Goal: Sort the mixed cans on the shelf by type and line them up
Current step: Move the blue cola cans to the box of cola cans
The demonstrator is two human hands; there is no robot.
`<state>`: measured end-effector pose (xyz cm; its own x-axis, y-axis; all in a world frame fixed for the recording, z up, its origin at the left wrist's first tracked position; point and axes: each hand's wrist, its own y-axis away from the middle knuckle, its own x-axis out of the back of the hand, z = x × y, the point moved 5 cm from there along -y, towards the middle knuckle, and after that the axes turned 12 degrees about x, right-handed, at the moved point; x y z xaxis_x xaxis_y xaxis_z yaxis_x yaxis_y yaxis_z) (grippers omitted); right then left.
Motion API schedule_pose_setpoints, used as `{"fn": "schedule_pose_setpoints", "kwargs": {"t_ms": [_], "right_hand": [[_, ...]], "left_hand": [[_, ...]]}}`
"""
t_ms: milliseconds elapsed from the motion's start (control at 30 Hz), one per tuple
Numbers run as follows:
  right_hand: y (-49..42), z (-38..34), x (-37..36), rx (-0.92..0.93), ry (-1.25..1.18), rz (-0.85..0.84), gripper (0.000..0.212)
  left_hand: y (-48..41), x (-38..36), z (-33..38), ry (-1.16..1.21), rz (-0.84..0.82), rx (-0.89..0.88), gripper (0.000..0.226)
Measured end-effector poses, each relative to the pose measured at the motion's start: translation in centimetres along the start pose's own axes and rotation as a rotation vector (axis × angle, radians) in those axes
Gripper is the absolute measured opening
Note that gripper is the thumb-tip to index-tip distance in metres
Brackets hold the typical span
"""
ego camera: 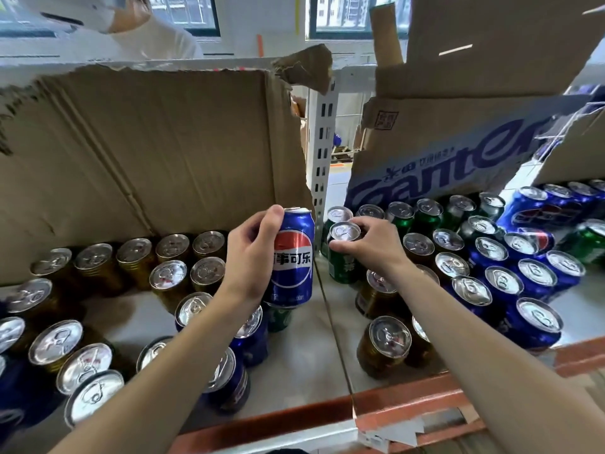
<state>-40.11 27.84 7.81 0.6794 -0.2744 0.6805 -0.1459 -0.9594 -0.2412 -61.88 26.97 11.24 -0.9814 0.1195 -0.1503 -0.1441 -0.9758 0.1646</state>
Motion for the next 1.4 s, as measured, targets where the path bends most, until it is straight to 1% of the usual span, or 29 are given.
{"fn": "schedule_pose_setpoints", "kwargs": {"t_ms": [67, 167, 233, 300, 333, 400, 433, 533, 633, 733, 767, 833, 867, 1000, 1067, 1167, 1233, 1333, 1400], "right_hand": [[0.0, 0.3, -0.6, 0.011, 0.039, -0.027, 0.045], [0.2, 0.3, -0.9, 0.009, 0.103, -0.028, 0.048], [0.1, 0.3, -0.8, -0.005, 0.134, -0.03, 0.046], [0.0, 0.4, -1.0, -0.004, 0.192, -0.07, 0.031], [-0.1, 0.3, -1.2, 0.007, 0.24, -0.099, 0.029], [-0.2, 0.1, -1.4, 0.025, 0.326, -0.145, 0.036], [-0.3, 0.2, -1.3, 0.026, 0.35, -0.162, 0.04], [0.5, 0.4, -0.2, 0.017, 0.337, -0.174, 0.052], [1.9, 0.7, 2.0, 0.011, 0.299, -0.142, 0.071], [3.4, 0.8, 4.8, 0.079, 0.329, -0.08, 0.068], [3.9, 1.2, 5.7, 0.094, 0.345, -0.062, 0.066], [5.0, 2.0, 7.7, 0.106, 0.362, -0.037, 0.063], [5.6, 2.4, 8.7, 0.11, 0.37, -0.027, 0.062], [8.4, 4.4, 13.4, 0.124, 0.379, 0.045, 0.059], [10.0, 5.6, 15.9, 0.127, 0.382, 0.058, 0.059], [12.7, 7.8, 20.0, 0.13, 0.35, 0.079, 0.06], [14.3, 9.5, 23.0, 0.114, 0.334, 0.1, 0.056], [16.6, 12.2, 27.4, 0.082, 0.375, 0.114, 0.052], [18.2, 14.2, 30.2, 0.061, 0.409, 0.119, 0.052]], "left_hand": [[0.1, -0.1, -0.3, -0.025, 0.008, 0.008, 0.041], [0.3, -0.3, -0.7, -0.045, -0.015, -0.007, 0.032], [0.5, -0.4, -0.9, -0.068, -0.033, -0.002, 0.032], [0.8, -0.4, -1.0, -0.094, -0.036, 0.017, 0.04], [0.8, -0.4, -1.1, -0.1, -0.036, 0.017, 0.039], [0.8, -0.4, -1.3, -0.11, -0.051, 0.007, 0.039], [0.7, -0.5, -1.5, -0.12, -0.058, 0.004, 0.044], [0.4, -0.8, -1.7, -0.171, -0.088, -0.022, 0.054], [0.1, -1.7, -1.6, -0.206, -0.12, -0.051, 0.056], [-0.2, -3.2, -1.1, -0.225, -0.14, -0.104, 0.054], [-0.2, -4.0, -0.9, -0.234, -0.145, -0.117, 0.048], [0.1, -6.0, -0.2, -0.258, -0.167, -0.143, 0.027], [0.2, -7.0, 0.1, -0.272, -0.18, -0.16, 0.02], [1.6, -11.6, 0.8, -0.282, -0.23, -0.212, 0.017], [2.5, -14.5, 0.9, -0.323, -0.277, -0.242, 0.008], [4.3, -19.3, 1.3, -0.384, -0.33, -0.302, 0.02], [5.4, -22.8, 1.5, -0.408, -0.35, -0.331, 0.017], [7.0, -28.2, 1.1, -0.41, -0.391, -0.361, 0.01], [7.9, -31.6, 0.3, -0.412, -0.4, -0.353, 0.015]]}}
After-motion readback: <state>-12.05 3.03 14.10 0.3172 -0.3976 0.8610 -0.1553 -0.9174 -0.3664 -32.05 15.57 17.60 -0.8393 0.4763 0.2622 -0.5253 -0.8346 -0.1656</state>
